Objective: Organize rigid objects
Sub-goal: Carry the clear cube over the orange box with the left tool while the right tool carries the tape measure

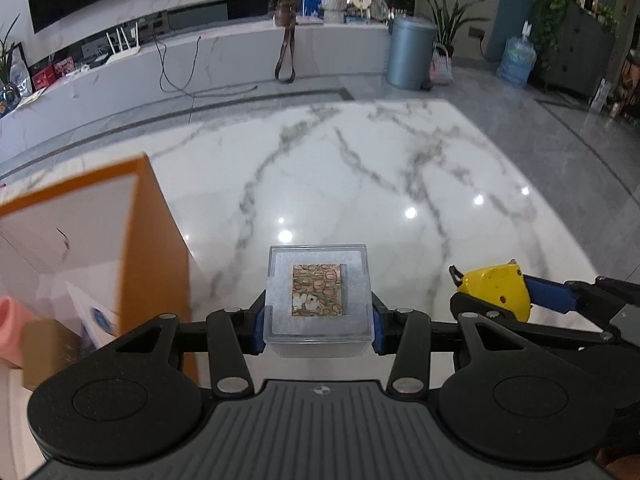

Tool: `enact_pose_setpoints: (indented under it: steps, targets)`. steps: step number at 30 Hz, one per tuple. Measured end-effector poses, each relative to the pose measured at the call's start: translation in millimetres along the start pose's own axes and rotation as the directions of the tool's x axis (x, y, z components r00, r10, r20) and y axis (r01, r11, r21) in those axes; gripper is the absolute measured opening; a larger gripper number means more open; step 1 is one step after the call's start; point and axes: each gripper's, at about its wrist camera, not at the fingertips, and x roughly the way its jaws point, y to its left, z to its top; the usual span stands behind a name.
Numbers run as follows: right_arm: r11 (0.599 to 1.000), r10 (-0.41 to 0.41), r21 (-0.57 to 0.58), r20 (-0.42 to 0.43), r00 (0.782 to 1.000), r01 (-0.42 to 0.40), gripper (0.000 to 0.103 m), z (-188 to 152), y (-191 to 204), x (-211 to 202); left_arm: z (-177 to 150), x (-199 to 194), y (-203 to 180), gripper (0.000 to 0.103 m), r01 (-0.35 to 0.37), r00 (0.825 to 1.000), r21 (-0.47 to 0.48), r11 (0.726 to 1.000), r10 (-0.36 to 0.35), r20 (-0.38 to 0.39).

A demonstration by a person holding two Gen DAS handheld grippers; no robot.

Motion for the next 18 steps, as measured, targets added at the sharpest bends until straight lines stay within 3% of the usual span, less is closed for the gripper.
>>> enact_pose_setpoints:
  steps: [10, 18]
  targets:
    - [0.993, 0.105, -0.062, 0.093, 0.990, -0.100, 0.054, 21.5, 40.5, -55.9, 14.9, -57.2, 37.8, 0.053, -0.030, 0.998, 0.031, 0.999, 0.028, 0.057]
    - [0.966, 0.212, -0.173, 0.118, 0.970, -0.190, 0.054, 29.8, 100.5, -81.2, 10.5, -87.0, 96.6, 0.053, -0.118, 0.990, 0.013, 0.993, 0.117, 0.078]
